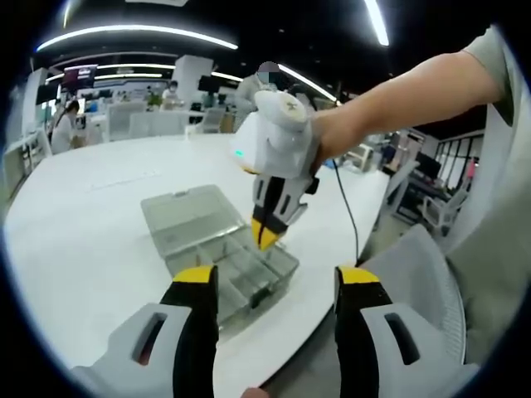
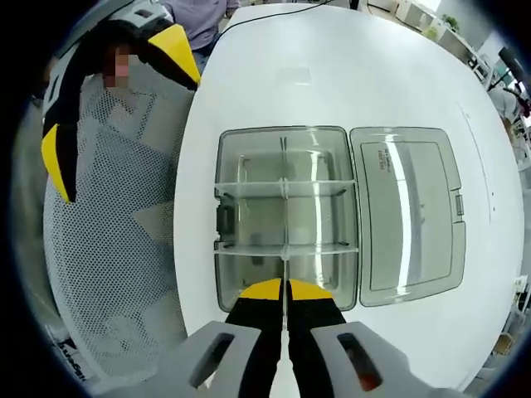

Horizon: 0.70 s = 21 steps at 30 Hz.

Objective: Insert the divider into the dual guide fixture by aligning both edges with the guide slots and pushing it downward to the bottom, including one-sided entry, uneven engagement, binding, and posture correction.

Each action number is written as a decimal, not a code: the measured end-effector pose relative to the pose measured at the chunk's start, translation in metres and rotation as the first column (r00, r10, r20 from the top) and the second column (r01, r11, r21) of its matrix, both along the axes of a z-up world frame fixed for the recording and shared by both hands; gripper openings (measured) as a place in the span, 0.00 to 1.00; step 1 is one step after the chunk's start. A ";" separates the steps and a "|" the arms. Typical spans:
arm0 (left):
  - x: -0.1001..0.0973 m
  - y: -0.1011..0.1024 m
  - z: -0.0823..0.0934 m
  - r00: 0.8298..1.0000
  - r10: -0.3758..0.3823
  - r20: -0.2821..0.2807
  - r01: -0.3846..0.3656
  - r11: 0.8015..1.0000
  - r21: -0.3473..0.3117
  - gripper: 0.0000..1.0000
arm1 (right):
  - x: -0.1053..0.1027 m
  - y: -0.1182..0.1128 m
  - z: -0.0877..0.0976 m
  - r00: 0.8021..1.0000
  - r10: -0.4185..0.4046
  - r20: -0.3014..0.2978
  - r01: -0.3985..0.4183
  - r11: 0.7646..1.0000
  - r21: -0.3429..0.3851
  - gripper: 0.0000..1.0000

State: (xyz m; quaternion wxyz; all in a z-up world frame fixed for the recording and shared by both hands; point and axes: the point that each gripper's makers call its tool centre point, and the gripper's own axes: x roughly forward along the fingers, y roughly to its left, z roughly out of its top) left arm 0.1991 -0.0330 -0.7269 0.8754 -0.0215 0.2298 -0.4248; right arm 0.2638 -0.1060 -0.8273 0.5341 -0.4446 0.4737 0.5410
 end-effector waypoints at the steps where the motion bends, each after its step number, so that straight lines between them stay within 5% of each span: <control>1: 0.000 0.000 0.000 1.000 0.000 0.000 0.000 1.000 0.000 0.54 | 0.000 0.000 -0.001 1.000 -0.001 0.000 0.001 1.000 0.000 0.00; 21: 0.000 -0.001 0.005 1.000 0.009 0.004 -0.009 1.000 -0.007 0.53 | 0.000 0.001 -0.008 0.997 0.041 0.067 -0.042 0.999 0.014 0.00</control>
